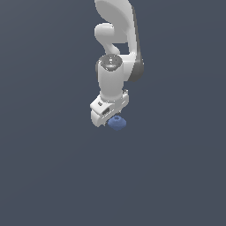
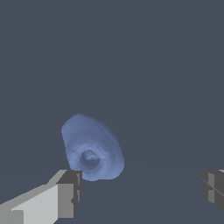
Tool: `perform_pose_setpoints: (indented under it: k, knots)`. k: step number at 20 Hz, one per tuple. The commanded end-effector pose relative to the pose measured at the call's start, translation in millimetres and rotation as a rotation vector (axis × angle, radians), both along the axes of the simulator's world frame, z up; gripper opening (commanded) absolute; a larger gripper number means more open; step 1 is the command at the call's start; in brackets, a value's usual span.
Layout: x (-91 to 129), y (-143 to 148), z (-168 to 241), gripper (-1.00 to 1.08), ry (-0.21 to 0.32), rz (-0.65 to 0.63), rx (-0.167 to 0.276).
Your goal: Pick up the object and move it to a goal position.
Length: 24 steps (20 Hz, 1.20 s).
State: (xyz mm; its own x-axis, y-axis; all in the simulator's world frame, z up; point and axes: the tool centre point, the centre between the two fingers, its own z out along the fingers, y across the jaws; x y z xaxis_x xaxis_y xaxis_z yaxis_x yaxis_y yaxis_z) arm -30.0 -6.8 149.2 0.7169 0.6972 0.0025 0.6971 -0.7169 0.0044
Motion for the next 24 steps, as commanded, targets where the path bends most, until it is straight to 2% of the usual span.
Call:
perform_pose_setpoints:
  k: [1, 16, 24]
  knots:
    - [-3.3, 3.1, -2.6, 1.00, 0.001, 0.075, 0.000]
    - [-23.2, 21.5, -16.6, 1.00, 0.004, 0.513, -0.001]
    - [-30.7, 28.1, -21.2, 1.00, 0.005, 0.671, -0.001]
